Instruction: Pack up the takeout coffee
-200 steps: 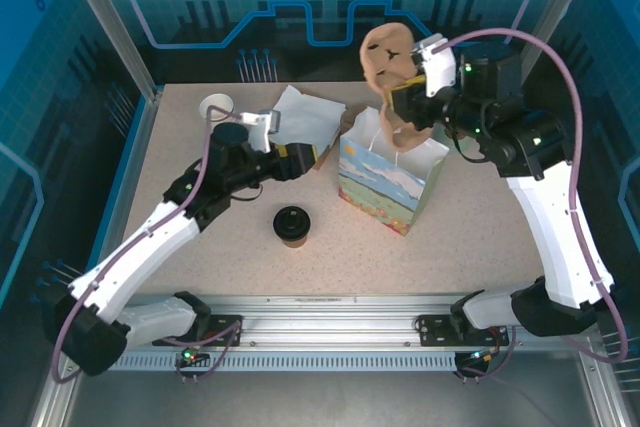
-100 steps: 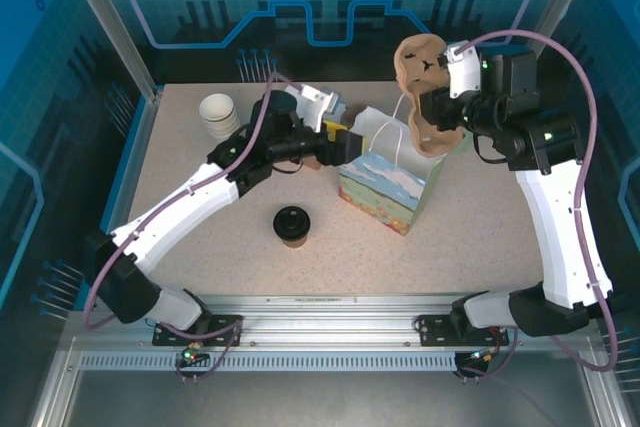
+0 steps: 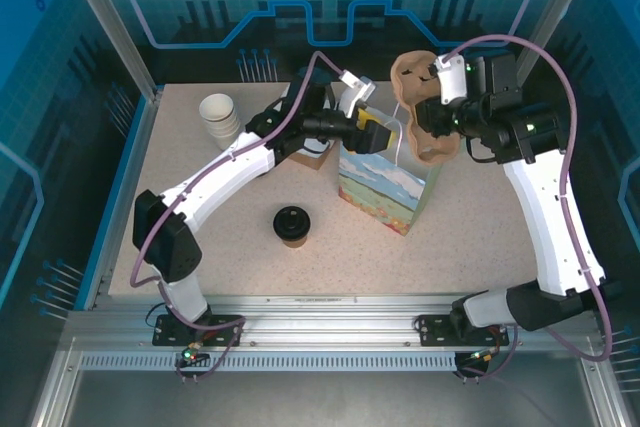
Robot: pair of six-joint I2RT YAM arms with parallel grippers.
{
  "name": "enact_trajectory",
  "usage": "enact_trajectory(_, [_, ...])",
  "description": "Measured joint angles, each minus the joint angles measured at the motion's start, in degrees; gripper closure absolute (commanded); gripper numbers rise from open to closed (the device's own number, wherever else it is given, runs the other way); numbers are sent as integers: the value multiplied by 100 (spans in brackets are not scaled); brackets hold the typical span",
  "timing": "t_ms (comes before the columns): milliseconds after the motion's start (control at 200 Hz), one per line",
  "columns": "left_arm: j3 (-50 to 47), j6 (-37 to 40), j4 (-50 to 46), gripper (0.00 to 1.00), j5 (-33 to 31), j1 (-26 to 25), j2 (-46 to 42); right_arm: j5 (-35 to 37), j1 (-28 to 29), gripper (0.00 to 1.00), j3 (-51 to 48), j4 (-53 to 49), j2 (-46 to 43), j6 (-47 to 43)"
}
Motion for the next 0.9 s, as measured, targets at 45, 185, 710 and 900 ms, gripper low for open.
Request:
enact_trajectory(45, [37,31,-44,24,83,0,24,-2,-11,72,0,2,42,0])
enact_trajectory(185, [50,122,-63,26,382,0,33,-13,-31,72,2,0,214,2])
enact_trajectory(710, [-295,278,-37,28,654,120,-103,-396,72,72,-105,50,376,42])
enact_trajectory(900, [-573,271,44,28,654,179,-223,-557,129,72,-190,92,446,-52])
